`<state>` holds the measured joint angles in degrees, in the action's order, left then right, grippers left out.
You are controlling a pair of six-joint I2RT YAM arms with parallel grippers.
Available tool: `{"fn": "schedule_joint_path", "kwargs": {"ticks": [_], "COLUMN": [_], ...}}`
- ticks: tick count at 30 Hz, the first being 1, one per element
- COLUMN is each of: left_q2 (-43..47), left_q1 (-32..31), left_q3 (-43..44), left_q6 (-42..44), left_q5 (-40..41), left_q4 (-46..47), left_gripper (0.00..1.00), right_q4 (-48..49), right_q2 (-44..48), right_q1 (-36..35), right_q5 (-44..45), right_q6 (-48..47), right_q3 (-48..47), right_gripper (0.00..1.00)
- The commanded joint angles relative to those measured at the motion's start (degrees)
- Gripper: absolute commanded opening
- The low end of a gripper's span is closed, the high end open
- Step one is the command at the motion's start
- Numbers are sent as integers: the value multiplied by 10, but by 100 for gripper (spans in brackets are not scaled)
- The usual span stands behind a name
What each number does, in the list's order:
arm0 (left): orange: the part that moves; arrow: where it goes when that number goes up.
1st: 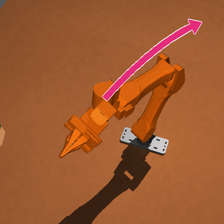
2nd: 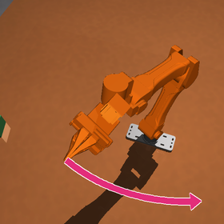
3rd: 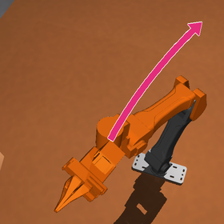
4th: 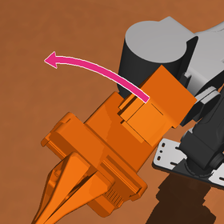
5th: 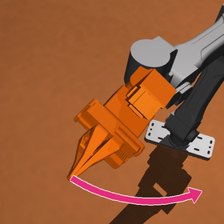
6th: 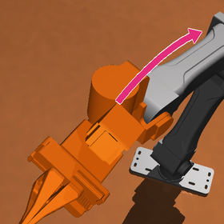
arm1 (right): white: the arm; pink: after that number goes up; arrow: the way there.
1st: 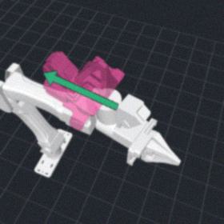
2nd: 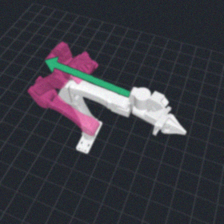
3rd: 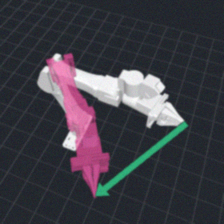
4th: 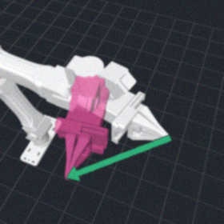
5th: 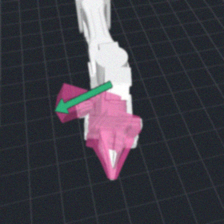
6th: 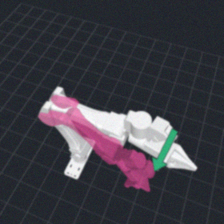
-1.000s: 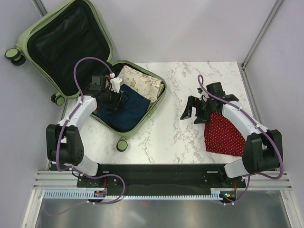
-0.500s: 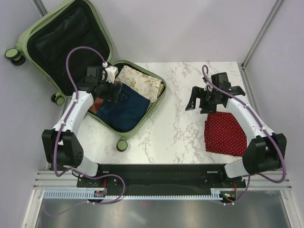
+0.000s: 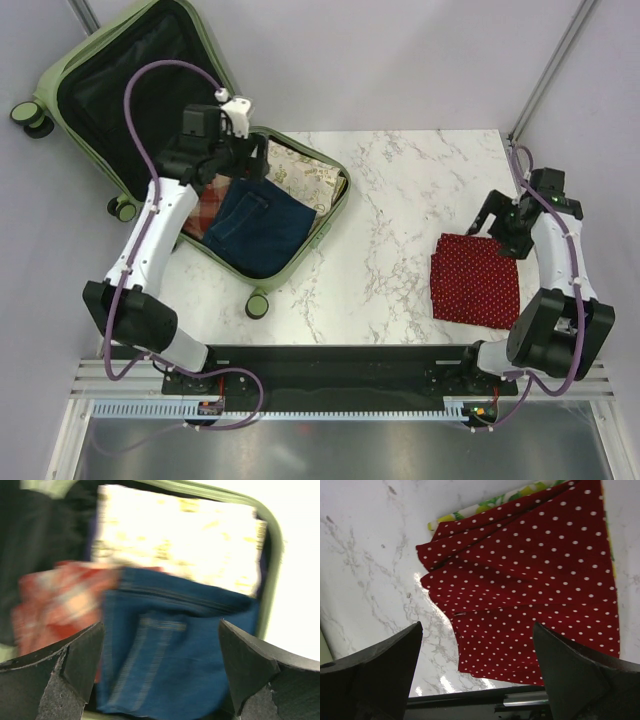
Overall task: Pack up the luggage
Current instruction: Place the clothes in the luggage, then move the clothes to the center of the board.
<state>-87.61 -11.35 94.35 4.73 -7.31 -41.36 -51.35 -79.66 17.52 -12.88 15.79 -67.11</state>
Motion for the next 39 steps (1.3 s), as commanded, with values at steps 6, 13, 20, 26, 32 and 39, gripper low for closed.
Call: {"fn": "schedule_joint_path", "kwargs": {"ticks": [6, 13, 20, 26, 32, 39], "left_q2": [-48, -119, -132, -95, -61, -29], "left_q1": [-182, -297, -304, -305, -304, -301], "left_q3": [9, 22, -5, -27, -51, -75], "left_q6": [-166, -220, -251, -205, -167, -118], "left_q5": [29, -9, -78, -86, -87, -69], "left_q4": [34, 91, 115, 124, 124, 120], "left_gripper": [100, 100, 99, 100, 100, 100], "right_q4": [19, 48, 99, 146, 179, 209], "right_q2": [21, 36, 24, 3, -36, -78], "right_q1": [77, 123, 146, 147, 147, 146], "right_q5": [63, 71, 78, 85, 146, 69], "right_q6": [24, 22, 12, 15, -1, 8], "right_q3": [31, 91, 157, 163, 182, 204], "right_gripper": [98, 98, 98, 98, 98, 98]}}
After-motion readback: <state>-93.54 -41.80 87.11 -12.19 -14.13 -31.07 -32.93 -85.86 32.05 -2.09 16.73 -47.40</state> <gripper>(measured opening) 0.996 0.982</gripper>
